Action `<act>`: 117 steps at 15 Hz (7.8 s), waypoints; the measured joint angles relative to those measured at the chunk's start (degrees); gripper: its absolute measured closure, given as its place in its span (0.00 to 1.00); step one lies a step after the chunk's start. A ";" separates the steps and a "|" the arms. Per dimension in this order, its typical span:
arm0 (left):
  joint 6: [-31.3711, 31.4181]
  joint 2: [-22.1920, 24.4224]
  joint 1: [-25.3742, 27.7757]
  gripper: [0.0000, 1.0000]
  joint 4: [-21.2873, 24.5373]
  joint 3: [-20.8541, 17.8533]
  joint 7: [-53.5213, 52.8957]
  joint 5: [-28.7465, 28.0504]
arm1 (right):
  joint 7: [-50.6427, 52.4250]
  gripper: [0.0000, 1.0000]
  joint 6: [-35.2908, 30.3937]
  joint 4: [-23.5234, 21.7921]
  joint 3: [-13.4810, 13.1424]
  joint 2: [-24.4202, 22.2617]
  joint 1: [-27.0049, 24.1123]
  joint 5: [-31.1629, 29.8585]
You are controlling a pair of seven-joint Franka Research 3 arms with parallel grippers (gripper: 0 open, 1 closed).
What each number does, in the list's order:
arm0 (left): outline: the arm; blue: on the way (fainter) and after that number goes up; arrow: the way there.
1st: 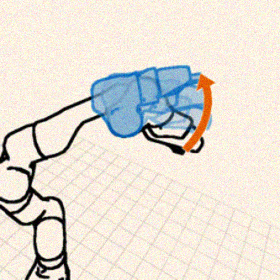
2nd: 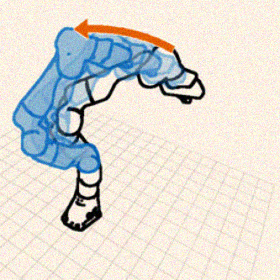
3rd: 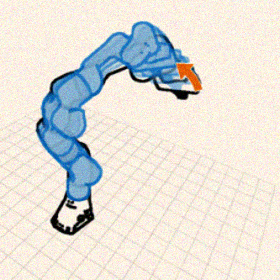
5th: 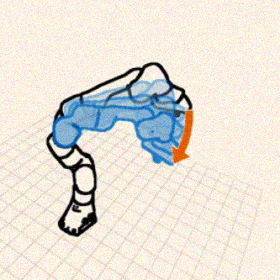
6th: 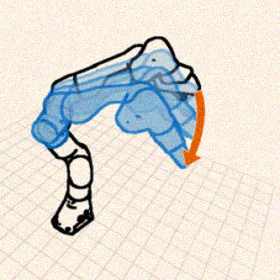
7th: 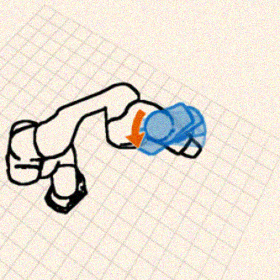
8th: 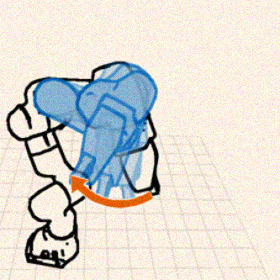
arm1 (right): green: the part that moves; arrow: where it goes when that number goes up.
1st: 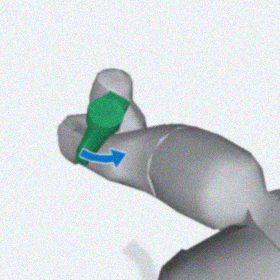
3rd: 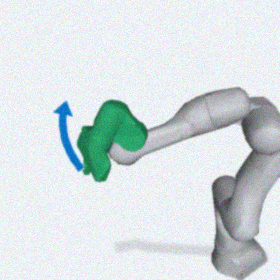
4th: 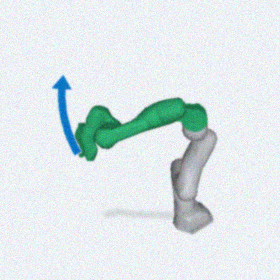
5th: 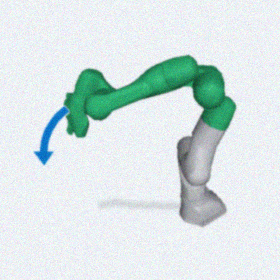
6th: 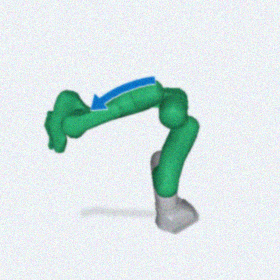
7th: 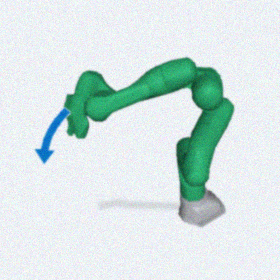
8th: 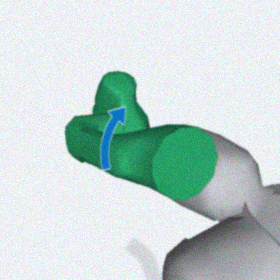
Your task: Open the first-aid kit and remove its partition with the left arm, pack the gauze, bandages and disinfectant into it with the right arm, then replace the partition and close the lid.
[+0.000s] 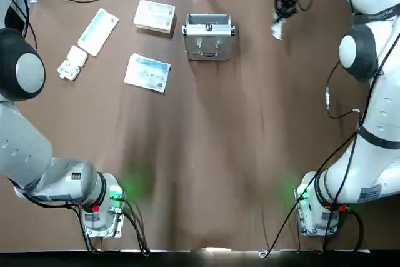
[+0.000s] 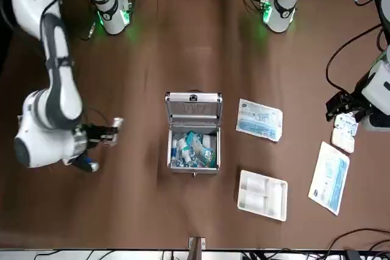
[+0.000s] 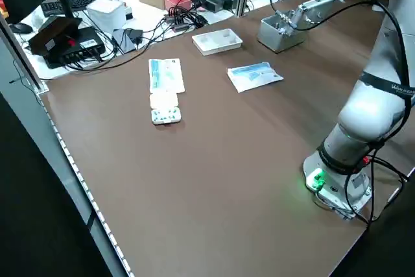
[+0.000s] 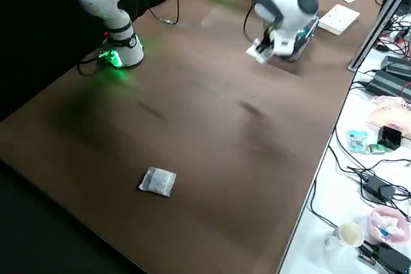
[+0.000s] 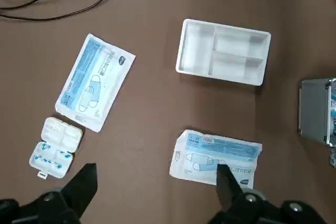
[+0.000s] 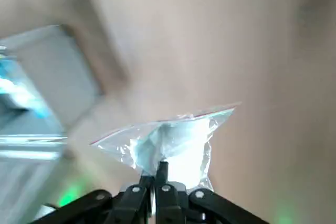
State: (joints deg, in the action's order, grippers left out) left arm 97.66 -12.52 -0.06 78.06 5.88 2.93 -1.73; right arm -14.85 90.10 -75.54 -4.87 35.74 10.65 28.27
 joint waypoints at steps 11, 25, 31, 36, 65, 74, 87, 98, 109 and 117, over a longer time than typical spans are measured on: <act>0.00 -0.15 -0.06 0.00 0.09 0.14 0.00 0.00 | -16.50 0.96 34.57 0.75 0.10 5.00 21.85 10.06; 0.08 -0.68 -0.08 0.00 0.10 0.20 -0.01 0.00 | -18.79 0.37 40.88 1.16 -0.72 8.84 26.60 10.11; 0.09 -0.68 -0.03 0.00 0.11 0.20 -0.07 0.00 | -18.37 0.37 27.13 2.40 -3.64 6.88 20.40 4.22; 0.09 -0.95 -0.11 0.00 0.16 0.26 -0.18 0.00 | -8.95 0.23 11.54 3.29 -3.99 -0.34 9.68 0.83; 1.59 -1.17 -0.67 0.00 0.31 0.45 -0.52 0.00 | 58.80 0.54 28.62 -7.28 -3.98 10.47 -38.02 -41.08; 1.75 -1.17 -0.66 0.00 0.32 0.44 -0.52 0.00 | 61.77 0.57 29.15 -7.28 -3.58 12.11 -40.17 -41.70; 2.20 -1.19 -0.65 0.00 0.35 0.44 -0.52 0.00 | 61.70 0.95 28.70 -7.13 -3.16 12.48 -39.74 -41.70; 2.25 -1.45 -0.11 0.00 0.39 0.31 -0.59 0.00 | 46.90 0.95 4.50 -2.34 0.15 4.90 -25.57 -25.27; 3.53 -2.97 -0.19 0.00 0.43 0.33 -0.61 0.00 | 12.03 0.95 8.98 -2.36 0.54 0.14 3.04 -1.36; 5.11 -4.72 -0.12 0.00 0.45 0.32 -0.61 0.00 | -8.59 0.95 37.30 -3.33 0.47 2.79 22.44 3.55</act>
State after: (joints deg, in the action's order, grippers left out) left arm 102.76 -17.24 -0.17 78.51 6.20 2.32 -1.73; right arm -23.44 127.40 -78.87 -4.40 38.53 33.09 31.82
